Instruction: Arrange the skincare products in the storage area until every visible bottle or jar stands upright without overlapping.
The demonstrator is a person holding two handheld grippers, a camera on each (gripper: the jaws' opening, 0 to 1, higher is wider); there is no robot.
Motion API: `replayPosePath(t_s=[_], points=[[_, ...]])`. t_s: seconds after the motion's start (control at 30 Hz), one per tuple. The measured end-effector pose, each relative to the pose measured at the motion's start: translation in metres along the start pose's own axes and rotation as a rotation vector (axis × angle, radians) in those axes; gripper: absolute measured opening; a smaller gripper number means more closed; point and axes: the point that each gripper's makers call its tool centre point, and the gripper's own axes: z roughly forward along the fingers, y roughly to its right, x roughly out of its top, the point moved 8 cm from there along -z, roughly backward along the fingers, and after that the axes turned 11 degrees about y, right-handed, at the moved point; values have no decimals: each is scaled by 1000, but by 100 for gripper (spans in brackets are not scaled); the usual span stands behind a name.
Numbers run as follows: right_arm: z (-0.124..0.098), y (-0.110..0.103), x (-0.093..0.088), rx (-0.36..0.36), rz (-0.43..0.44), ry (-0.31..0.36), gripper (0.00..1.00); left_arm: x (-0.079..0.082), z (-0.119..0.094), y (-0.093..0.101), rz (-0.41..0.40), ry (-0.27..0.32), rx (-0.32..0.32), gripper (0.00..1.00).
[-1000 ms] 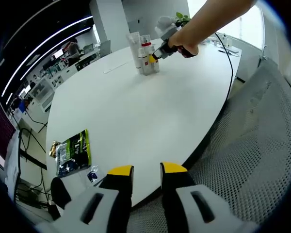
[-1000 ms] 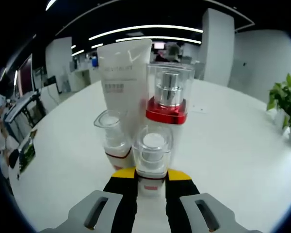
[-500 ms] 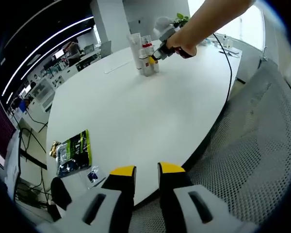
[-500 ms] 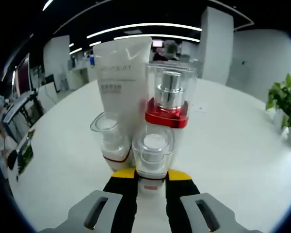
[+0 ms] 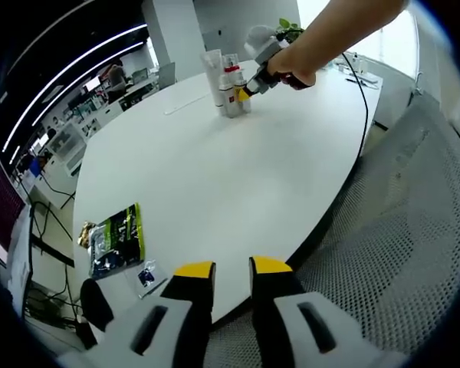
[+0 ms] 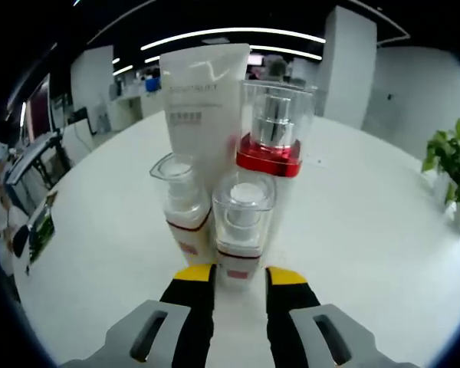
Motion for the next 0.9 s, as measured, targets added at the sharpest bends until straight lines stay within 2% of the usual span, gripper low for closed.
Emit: replayPosePath(t_s=[0.2, 0.3, 0.4, 0.57, 0.63, 0.67, 0.77, 0.9], points=[[-12, 0, -10, -2, 27, -20, 23, 0, 0, 0, 0, 2, 2, 14], [-26, -8, -23, 18, -5, -65, 25, 0, 0, 0, 1, 3, 1, 14], [-38, -19, -33, 56, 45, -65, 27, 0, 0, 1, 1, 2, -4, 15], [-58, -52, -53, 187, 63, -137, 26, -2, 3, 7, 23, -21, -49, 17], [-62, -67, -55, 245, -49, -160, 27, -2, 3, 7, 30, -29, -53, 16], [-62, -76, -55, 267, -97, -154, 28, -2, 3, 7, 29, -30, -52, 16], [-60, -98, -49, 335, -116, -136, 31, -2, 3, 5, 28, -29, -41, 17], [-49, -138, -29, 458, -143, -117, 36, -4, 3, 5, 29, -41, -39, 18]])
